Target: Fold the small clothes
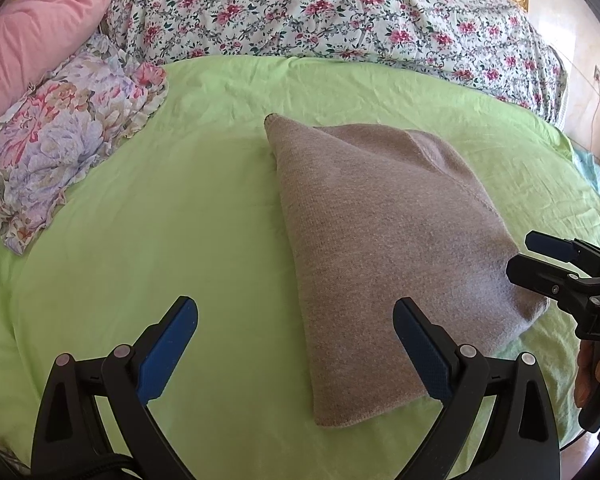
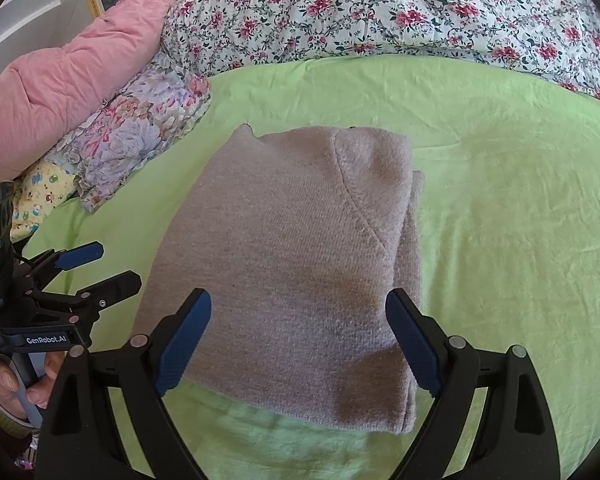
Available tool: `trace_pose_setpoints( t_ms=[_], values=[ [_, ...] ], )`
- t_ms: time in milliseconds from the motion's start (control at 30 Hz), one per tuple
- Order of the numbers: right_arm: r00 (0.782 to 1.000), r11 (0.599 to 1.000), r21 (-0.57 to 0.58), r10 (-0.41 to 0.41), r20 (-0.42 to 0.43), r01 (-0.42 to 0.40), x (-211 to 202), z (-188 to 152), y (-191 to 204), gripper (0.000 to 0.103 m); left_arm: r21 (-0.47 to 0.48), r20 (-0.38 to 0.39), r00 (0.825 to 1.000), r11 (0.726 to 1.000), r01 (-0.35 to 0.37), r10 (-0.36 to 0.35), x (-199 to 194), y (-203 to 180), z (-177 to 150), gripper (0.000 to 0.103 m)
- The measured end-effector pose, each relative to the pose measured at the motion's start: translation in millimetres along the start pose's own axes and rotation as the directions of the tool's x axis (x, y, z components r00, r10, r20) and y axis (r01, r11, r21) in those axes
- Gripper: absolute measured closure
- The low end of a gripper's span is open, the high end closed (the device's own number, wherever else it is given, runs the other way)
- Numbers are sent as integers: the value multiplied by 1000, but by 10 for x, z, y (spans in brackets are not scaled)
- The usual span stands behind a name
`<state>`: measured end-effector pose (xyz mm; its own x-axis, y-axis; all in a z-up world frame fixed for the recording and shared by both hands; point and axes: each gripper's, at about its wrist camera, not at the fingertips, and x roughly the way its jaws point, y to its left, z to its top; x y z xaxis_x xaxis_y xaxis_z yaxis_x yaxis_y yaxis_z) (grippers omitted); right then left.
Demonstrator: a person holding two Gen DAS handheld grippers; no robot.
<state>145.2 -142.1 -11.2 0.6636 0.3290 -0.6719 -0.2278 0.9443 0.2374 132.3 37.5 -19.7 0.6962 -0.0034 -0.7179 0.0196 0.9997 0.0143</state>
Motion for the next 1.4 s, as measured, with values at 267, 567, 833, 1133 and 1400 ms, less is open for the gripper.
trace_pose_setpoints(
  t_ms=[267, 567, 833, 1133, 1400],
  values=[
    [1000, 1000, 3, 0, 4, 0, -24, 10, 32, 14, 7, -4, 1000, 1000, 3, -3, 15, -1, 4, 4],
    [1000, 1000, 1, 2, 6, -2, -28, 23, 50, 14, 6, -1, 1000, 1000, 4, -4, 6, 0, 12, 4],
    [1000, 1000, 0, 0, 9, 0, -36, 19, 82, 14, 9, 5, 1000, 1000, 5, -5, -9, 2, 15, 4],
    [1000, 1000, 1, 2, 10, -2, -41, 20, 101, 14, 8, 5, 1000, 1000, 9, -9, -13, 0, 11, 4],
    [1000, 1000, 2, -1, 11, 1, -44, 21, 120, 14, 10, 7, 1000, 1000, 22, -22, -18, 2, 29, 4]
  ],
)
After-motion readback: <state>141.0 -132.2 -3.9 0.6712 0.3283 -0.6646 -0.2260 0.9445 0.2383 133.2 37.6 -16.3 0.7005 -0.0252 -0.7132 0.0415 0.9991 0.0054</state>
